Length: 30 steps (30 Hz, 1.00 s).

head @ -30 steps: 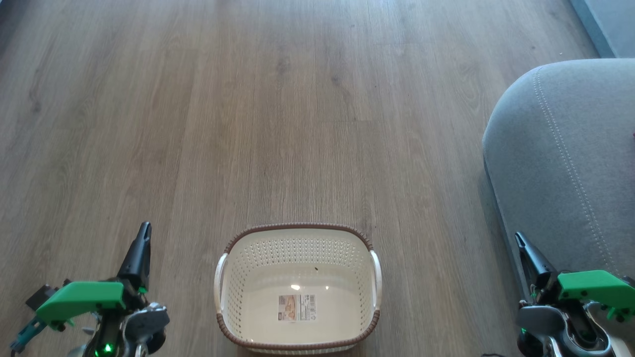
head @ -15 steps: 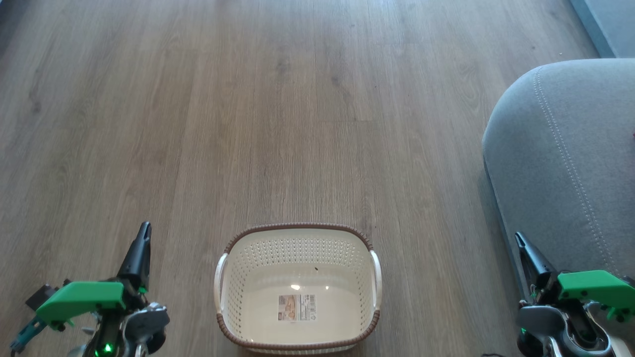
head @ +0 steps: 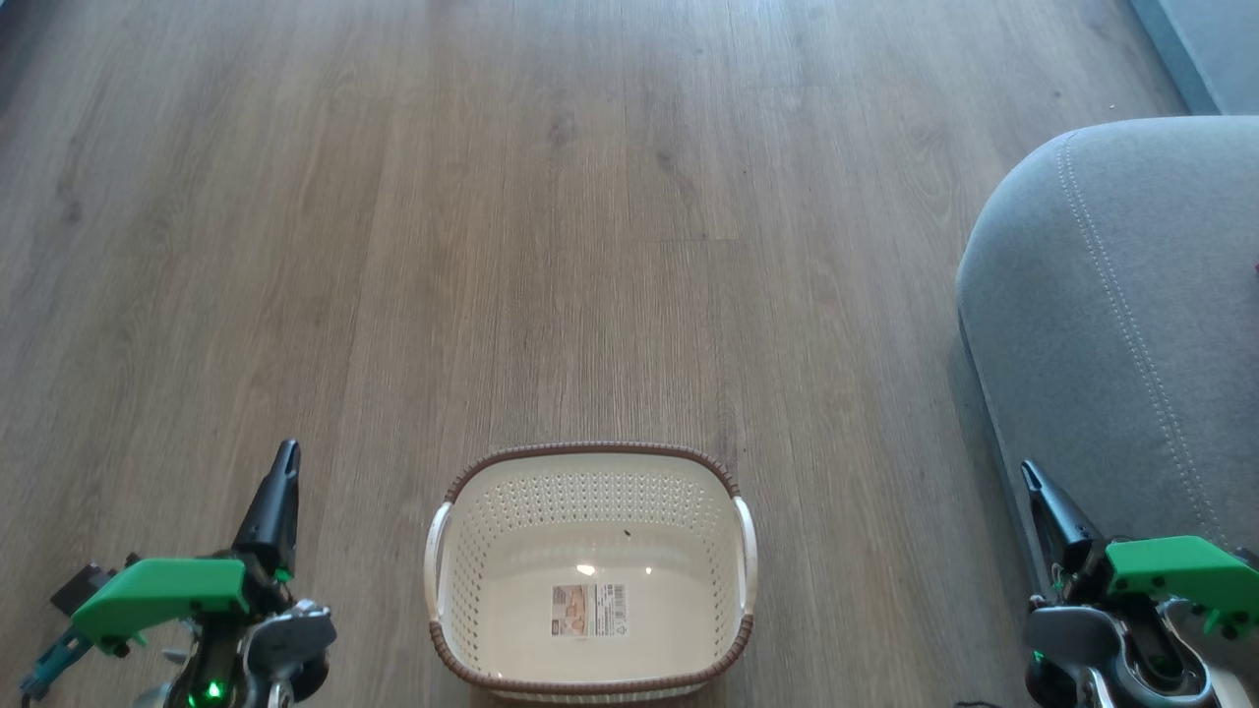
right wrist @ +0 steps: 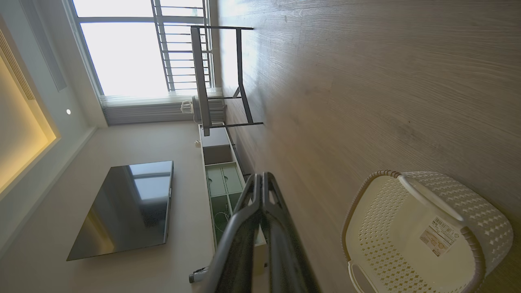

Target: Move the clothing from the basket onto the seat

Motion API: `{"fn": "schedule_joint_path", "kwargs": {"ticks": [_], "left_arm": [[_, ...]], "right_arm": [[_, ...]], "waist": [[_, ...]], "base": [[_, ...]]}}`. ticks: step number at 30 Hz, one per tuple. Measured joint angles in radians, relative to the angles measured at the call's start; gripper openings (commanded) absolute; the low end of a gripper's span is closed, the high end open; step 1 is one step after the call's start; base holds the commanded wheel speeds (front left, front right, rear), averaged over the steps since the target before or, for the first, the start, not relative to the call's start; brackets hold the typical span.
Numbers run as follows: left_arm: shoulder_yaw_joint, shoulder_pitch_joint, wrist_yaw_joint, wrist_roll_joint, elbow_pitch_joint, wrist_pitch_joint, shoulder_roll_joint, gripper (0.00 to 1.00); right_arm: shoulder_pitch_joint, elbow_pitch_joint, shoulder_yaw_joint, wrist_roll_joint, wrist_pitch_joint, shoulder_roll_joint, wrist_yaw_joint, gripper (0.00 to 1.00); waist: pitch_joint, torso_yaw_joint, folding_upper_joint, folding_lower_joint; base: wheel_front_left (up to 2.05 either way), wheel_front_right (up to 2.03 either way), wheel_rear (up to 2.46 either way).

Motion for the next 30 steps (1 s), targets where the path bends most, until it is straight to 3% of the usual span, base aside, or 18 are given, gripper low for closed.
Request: {"fn": "schedule_joint_path", "kwargs": {"ticks": [30], "left_arm": [[0.0, -0.001, 0.0, 0.0, 0.0, 0.0, 0.0, 0.0]], "right_arm": [[0.0, 0.0, 0.0, 0.0, 0.0, 0.0, 0.0, 0.0]], "waist": [[0.0, 0.0, 0.0, 0.0]], "base": [[0.0, 0.0, 0.0]]}}
